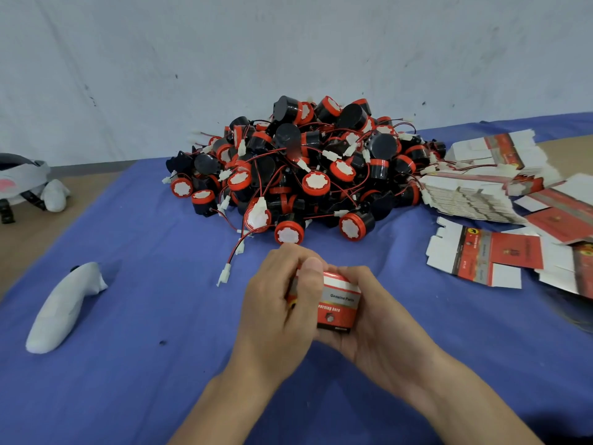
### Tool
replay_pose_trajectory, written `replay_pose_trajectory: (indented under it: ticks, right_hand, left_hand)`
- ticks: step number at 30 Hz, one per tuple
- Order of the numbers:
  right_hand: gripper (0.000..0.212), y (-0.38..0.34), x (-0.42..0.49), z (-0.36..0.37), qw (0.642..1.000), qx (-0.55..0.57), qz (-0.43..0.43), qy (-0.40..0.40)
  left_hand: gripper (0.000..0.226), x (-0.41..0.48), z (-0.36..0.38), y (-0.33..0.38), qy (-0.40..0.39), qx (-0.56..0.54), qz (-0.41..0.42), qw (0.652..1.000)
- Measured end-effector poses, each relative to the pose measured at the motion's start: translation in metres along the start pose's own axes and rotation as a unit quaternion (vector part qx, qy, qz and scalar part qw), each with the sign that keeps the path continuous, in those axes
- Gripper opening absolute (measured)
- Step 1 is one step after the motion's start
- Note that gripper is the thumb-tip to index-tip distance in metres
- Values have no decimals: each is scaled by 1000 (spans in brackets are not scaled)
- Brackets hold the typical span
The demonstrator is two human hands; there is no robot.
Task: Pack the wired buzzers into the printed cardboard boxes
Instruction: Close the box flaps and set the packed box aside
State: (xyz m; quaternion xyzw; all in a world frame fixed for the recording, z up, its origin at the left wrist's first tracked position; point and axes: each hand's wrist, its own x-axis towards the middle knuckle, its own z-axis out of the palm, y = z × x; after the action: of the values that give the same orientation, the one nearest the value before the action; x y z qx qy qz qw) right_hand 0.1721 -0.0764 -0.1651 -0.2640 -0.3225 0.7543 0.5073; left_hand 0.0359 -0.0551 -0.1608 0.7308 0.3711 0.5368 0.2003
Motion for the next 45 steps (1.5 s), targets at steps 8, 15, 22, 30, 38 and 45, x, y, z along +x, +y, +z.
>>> replay_pose_trajectory:
  ticks: [8, 15, 22, 30, 38, 45]
  right_hand:
    - [49, 1, -1, 3, 1000, 18, 12, -21]
    - [55, 4, -1, 2, 999, 51, 11, -12]
    - [26, 0, 0, 3, 998, 50, -42, -17]
    - [12, 5, 6, -9, 962, -202, -151, 104]
    - [23, 7, 11, -4, 959, -216, -162, 89]
    - [26, 0, 15, 8, 929, -268, -212, 142]
  left_hand:
    - [38, 0, 0, 4, 45, -3, -2, 999]
    - [35, 2, -1, 5, 45, -9, -16, 999]
    - [21, 4, -2, 5, 15, -57, -85, 995]
    - [16, -1, 2, -1, -72, -152, -210, 963]
    - [27, 1, 2, -5, -29, -148, -231, 961]
    - [23, 22, 9, -4, 22, -253, -361, 897]
